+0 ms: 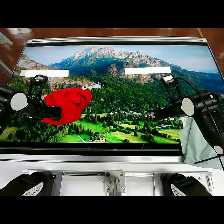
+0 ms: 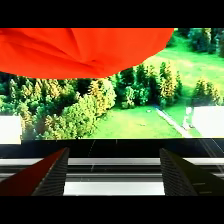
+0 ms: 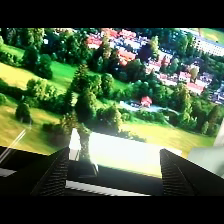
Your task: Fold the shirts.
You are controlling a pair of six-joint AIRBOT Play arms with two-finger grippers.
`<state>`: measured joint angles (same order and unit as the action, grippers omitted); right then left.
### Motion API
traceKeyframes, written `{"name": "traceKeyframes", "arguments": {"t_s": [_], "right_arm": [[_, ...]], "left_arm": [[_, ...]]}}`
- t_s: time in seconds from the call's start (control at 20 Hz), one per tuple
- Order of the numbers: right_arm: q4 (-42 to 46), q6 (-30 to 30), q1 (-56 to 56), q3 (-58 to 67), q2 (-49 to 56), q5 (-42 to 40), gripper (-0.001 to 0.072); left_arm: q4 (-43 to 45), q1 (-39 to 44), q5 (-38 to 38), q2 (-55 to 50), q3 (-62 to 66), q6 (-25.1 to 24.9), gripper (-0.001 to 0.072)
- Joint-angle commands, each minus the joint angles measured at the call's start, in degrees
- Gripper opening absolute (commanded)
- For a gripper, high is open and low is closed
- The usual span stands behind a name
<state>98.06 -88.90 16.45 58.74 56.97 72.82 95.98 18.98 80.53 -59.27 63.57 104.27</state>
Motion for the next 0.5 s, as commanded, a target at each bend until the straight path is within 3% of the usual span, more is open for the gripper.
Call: {"name": "traceKeyframes", "arguments": {"t_s": [0.0,0.45], "right_arm": [[0.0,0.0,0.0,0.0,0.0,0.0,0.0683],[-1.9,-0.1,0.0,0.0,0.0,-1.5,0.0683]], "left_arm": [[0.0,0.0,0.0,0.0,0.0,0.0,0.0644],[0.0,0.0,0.0,0.0,0.0,0.0,0.0644]]}}
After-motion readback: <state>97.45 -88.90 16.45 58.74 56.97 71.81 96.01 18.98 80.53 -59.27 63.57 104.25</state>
